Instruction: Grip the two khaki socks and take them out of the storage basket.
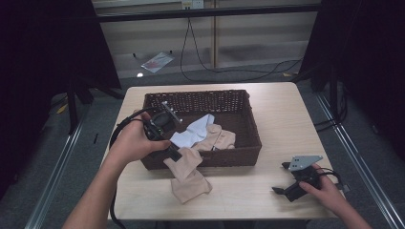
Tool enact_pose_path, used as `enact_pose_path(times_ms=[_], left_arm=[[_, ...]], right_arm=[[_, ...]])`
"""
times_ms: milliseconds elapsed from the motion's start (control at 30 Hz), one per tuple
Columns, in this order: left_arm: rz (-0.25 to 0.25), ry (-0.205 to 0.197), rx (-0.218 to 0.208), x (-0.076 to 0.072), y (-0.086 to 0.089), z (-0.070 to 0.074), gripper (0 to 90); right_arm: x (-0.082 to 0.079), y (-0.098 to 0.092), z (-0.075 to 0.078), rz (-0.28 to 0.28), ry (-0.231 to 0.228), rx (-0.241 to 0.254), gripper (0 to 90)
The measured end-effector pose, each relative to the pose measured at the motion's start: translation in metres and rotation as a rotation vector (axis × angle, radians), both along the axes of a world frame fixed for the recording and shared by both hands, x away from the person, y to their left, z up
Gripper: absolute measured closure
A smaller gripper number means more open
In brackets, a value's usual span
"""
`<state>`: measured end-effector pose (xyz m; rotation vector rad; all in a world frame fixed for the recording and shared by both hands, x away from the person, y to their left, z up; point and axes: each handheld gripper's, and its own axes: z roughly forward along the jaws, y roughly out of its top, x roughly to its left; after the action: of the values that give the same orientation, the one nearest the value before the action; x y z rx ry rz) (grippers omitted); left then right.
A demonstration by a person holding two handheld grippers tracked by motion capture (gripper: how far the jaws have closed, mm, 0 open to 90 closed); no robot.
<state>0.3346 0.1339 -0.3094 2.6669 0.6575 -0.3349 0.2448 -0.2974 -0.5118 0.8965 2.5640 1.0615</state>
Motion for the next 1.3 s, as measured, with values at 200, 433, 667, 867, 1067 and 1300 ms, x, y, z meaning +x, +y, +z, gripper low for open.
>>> enact_pose_path(times_ms=[200,433,667,867,1067,1300], left_arm=[[0.006,0.002,0.009,-0.002,0.001,-0.009,85.7],[0.003,-0.004,0.019,-0.003,0.0,-0.019,85.5],[0.001,-0.001,0.024,-0.005,-0.002,-0.031,85.5],[0.015,-0.003,0.014,-0.006,-0.003,-0.04,85.2],[0.014,-0.001,0.019,-0.007,-0.005,-0.047,85.2],[0.007,0.006,0.015,-0.008,-0.007,-0.057,85.0]], right_arm=[[0.0,0.0,0.0,-0.001,0.0,0.0,0.0],[0.0,0.0,0.0,-0.001,0.003,0.001,0.0],[0.0,0.0,0.0,-0.003,0.002,0.001,0.0],[0.0,0.0,0.0,-0.002,0.001,0.001,0.0],[0.0,0.0,0.0,0.0,0.004,0.002,0.0],[0.0,0.0,0.0,0.0,0.004,0.002,0.0]])
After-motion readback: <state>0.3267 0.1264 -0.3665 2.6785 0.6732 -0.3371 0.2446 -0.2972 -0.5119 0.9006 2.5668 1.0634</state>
